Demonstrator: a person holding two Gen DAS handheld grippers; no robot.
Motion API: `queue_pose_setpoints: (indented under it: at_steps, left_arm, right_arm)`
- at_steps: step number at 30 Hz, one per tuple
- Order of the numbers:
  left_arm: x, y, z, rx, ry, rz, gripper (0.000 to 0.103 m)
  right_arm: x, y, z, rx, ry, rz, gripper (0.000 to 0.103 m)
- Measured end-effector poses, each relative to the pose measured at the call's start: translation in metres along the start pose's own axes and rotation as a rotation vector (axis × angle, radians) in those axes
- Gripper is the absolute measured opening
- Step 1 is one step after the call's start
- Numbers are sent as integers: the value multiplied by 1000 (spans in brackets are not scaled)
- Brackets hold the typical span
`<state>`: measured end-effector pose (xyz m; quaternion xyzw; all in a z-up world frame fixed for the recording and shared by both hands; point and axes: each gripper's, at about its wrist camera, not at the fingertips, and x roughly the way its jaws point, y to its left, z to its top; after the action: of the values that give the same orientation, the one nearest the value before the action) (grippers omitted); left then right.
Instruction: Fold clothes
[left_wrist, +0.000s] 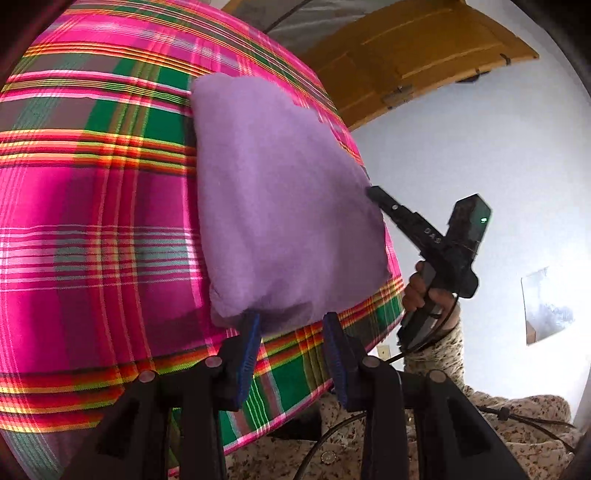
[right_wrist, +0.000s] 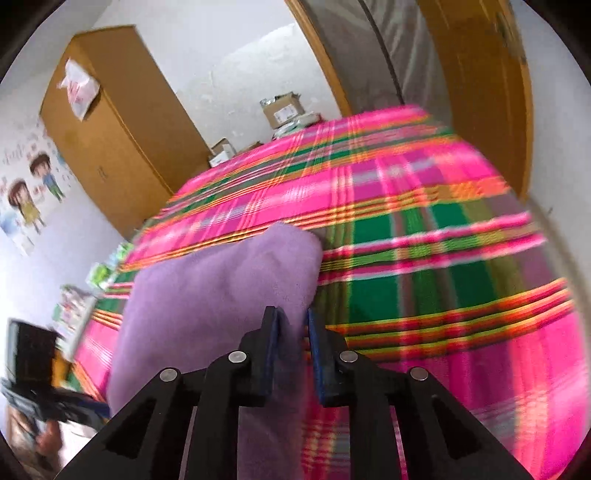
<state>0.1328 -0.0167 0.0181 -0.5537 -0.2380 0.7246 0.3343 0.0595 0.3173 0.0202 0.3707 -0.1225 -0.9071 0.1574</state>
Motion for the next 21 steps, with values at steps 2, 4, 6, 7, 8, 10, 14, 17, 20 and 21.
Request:
queue_pose_setpoints:
  at_steps: [2,4,6,7,8,10,14,17,20,21]
  left_arm:
    - [3,-1,-3,11,21,14,35]
    - [2,-1,-5,21,27,31,35]
    - [-4,0,-5,21,5,24,35]
    - [-7,1,-5,20,-6,20,35]
    - [-11,1,-5,20,-17,16,35]
    - [-17,3,-5,19,-39,8,35]
    - [-28,11,-4,-3,-74,5,35]
    - [-33,18,2,-32,-121,14,35]
    - [-28,26,12,-52,-124,-28,36]
    - [-25,28,14,-58,-116,-38,36]
  right_arm:
    - [-10,9,-3,-42,-13,-11,20]
    - [-14,23,-10,-98,-20,1,21]
    - [-18,37,-16,-154,-27,14,22]
    - [-20,44,-19,-182,-30,21,23]
    - [-19,51,-25,-220,-19,39,24]
    - [-13,60,-36,-262,26,60,25]
    - [-14,71,-62,-315,44,43,27]
    - [-23,76,-74,-357,52,25,31]
    - [-28,80,-69,-400,57,18,31]
    - [-31,79,-63,-390,35,21,31]
